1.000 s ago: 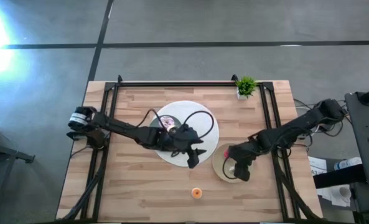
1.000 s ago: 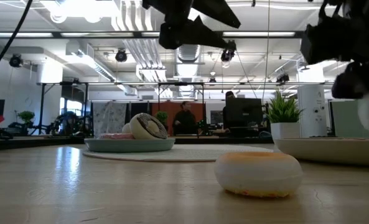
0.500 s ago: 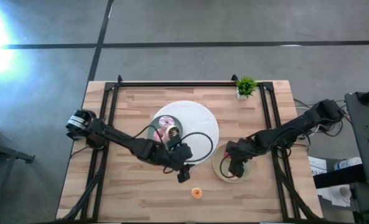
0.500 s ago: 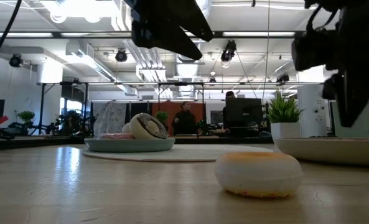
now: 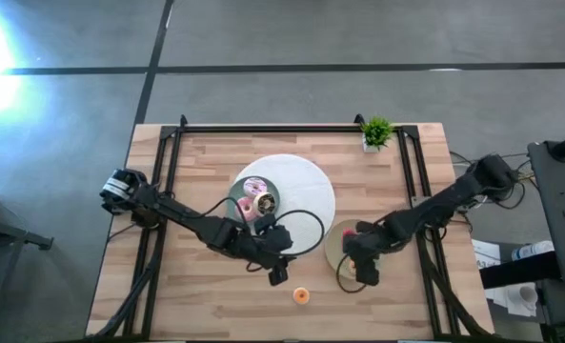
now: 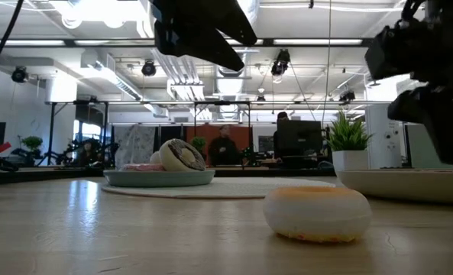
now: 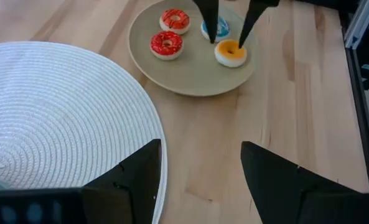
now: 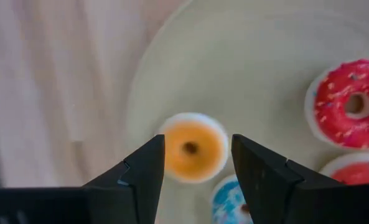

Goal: Pick & Place donuts
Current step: Put the small white donut on the brown plate

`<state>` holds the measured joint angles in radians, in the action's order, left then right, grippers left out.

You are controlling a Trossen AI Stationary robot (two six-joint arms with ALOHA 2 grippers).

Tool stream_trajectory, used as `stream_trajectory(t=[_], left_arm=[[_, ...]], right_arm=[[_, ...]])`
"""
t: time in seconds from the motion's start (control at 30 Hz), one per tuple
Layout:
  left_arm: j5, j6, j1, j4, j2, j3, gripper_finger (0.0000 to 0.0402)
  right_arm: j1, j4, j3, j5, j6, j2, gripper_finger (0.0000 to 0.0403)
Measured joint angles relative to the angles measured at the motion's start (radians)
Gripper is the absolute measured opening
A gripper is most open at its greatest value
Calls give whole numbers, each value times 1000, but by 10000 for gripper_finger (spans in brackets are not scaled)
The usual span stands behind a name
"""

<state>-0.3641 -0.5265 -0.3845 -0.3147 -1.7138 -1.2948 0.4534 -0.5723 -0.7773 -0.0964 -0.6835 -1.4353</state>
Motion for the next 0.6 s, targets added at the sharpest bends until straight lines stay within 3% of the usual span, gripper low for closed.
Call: stream_trajectory(t=[0.33, 0.6], left_arm=[[-1, -10, -15, 0, 0, 7, 195], [-1, -10, -16, -1, 0, 7, 195]], right_arm=[[1, 3, -2, -16, 86, -118, 149], [-2, 0, -2, -20, 84, -113, 56]])
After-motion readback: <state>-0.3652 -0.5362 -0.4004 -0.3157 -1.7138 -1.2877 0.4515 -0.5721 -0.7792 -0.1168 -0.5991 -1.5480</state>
